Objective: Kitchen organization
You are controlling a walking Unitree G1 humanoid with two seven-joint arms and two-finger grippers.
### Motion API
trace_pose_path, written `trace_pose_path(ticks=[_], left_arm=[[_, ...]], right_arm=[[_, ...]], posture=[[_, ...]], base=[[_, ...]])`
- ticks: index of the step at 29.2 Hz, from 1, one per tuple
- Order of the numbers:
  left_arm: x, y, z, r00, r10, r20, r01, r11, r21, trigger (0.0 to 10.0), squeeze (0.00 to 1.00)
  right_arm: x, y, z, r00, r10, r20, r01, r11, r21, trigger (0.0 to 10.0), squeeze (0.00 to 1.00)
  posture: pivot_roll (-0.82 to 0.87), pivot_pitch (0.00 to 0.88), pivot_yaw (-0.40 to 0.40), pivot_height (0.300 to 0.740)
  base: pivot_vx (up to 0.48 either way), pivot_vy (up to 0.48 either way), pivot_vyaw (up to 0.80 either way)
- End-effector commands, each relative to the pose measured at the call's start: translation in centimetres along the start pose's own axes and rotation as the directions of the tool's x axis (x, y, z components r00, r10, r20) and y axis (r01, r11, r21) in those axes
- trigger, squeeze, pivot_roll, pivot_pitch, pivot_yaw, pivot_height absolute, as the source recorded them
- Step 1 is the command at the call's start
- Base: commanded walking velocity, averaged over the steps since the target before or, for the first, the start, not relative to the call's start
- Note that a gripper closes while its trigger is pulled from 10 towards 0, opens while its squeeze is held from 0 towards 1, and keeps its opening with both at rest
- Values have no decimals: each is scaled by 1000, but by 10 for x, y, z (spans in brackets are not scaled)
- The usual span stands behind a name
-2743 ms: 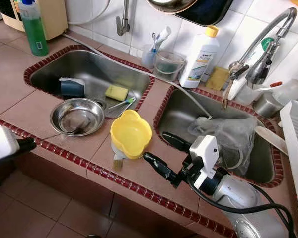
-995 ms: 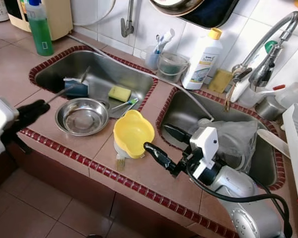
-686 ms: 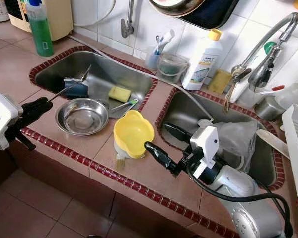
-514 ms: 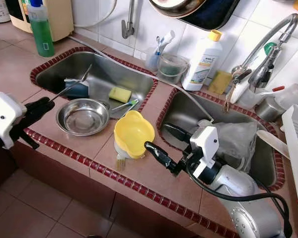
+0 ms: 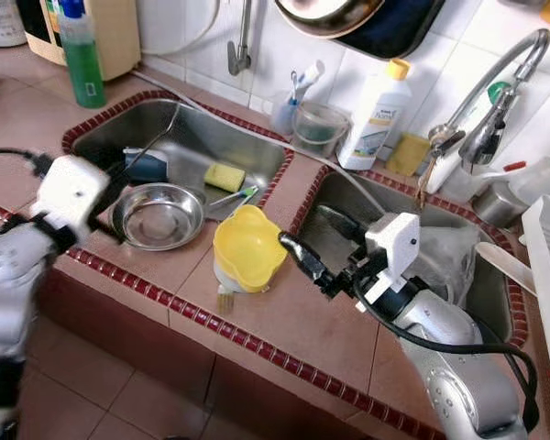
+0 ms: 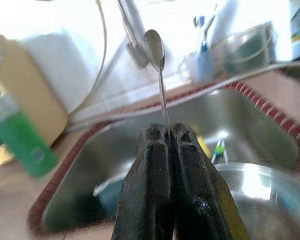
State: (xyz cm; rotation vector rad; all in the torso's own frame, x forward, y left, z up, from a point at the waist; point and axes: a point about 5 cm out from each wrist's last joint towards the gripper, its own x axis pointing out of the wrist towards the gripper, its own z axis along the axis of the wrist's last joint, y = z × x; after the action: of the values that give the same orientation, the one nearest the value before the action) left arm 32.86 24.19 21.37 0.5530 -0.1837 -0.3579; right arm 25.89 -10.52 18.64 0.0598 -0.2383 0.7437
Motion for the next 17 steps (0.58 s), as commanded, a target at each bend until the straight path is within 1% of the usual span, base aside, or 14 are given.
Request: trace_pose_path(ticks=[1,2,4,5,8,9,10,12,13,14,15,17], left_arm=[[11,-1,2,1000,11,-7,-11,1000,26,10000,0],[18,-2,4,1000,18,-7,-18,1000,24,10000,0],[24,-2,6,999,33,-6,-33,999,8,10000,0],[32,-2,8,999,49,-8,-49,999,-6,10000,0],[43,-2,10,997,71,-9,-71,997,-23,10000,0],[43,-2,10,997,71,-9,-71,997,-23,10000,0],[48,-2,10,997,75,-13,-76,996,-45,10000,0],[54,-4,11,997,78,-19,-79,996,-46,10000,0],[57,-5,10,997,76,-24,-77,996,-54,10000,0],[60,-9,9,998,46,-44,-49,997,-61,10000,0],[63,-14,7,998,6,-64,-9,999,-48,10000,0],[65,-16,8,998,-11,-64,10,1000,-21,10000,0]], right_arm=[[-3,-8,1,999,-40,0,40,999,-16,10000,0],[-2,-8,2,999,-47,5,47,999,-15,10000,0],[-2,-8,3,999,-52,9,52,999,-14,10000,0],[-2,-8,3,998,-58,12,58,998,-13,10000,0],[-2,-8,4,997,-69,17,69,998,-12,10000,0],[-2,-8,4,997,-69,17,69,998,-12,10000,0],[-2,-8,4,997,-77,21,77,997,-7,10000,0],[-2,-8,5,995,-91,27,91,996,-2,10000,0],[-2,-8,5,995,-97,29,97,995,2,10000,0],[-2,-8,6,994,-106,30,105,994,5,10000,0],[-2,-7,6,993,-116,31,116,993,11,10000,0],[-3,-7,7,992,-126,31,125,992,23,10000,0]], posture=[[98,13,-118,740],[96,13,-115,740],[92,13,-113,740],[88,14,-110,740],[82,18,-103,740],[82,18,-103,740],[82,18,-103,740],[79,23,-100,740],[78,25,-98,740],[75,28,-96,740],[72,36,-91,740],[72,36,-91,740]], base=[[0,0,0],[0,0,0],[0,0,0],[0,0,0],[0,0,0],[0,0,0],[0,0,0],[0,0,0],[0,0,0],[0,0,0],[0,0,0],[0,0,0]])
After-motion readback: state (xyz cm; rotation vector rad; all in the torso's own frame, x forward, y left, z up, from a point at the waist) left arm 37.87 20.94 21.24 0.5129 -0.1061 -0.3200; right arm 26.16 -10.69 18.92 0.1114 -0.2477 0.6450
